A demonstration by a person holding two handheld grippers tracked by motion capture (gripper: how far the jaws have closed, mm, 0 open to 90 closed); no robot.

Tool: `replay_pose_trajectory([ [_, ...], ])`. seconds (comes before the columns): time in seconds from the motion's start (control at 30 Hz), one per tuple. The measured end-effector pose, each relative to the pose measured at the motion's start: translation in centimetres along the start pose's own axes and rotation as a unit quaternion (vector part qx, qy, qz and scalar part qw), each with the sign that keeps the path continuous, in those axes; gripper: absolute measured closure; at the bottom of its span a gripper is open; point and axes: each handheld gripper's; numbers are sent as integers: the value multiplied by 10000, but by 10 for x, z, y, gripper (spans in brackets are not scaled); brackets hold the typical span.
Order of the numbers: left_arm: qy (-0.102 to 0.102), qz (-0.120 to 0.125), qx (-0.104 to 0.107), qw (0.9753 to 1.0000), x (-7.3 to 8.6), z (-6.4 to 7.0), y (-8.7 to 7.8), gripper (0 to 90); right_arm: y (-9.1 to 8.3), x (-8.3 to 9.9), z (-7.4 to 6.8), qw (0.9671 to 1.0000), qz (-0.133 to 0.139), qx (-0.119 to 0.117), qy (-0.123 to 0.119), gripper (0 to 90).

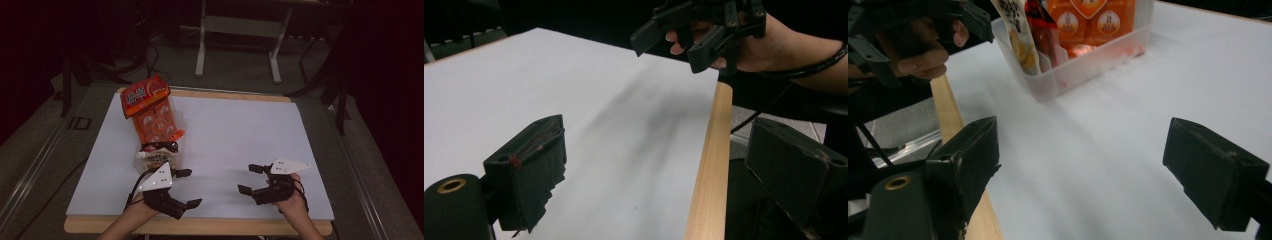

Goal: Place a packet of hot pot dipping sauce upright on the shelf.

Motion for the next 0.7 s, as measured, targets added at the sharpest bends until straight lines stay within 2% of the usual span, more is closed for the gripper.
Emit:
replay_pose_trajectory([
  [0.1,-12,-71,31,10000,5,1,4,100,2,6,2,10000,-37,73,-54,147],
  [0.4,-9,-318,20,9995,22,3,16,101,4,18,10,9998,23,213,36,147],
  [0.7,-42,-336,-66,9994,28,1,16,101,5,24,16,9994,-4,333,74,147],
])
Point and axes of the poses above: each handheld gripper's, and its own axes: y roughly forward along the jaws, x roughly out of its underside, z roughly to its right, and after that the axes turned 6 degrees about z, right-handed
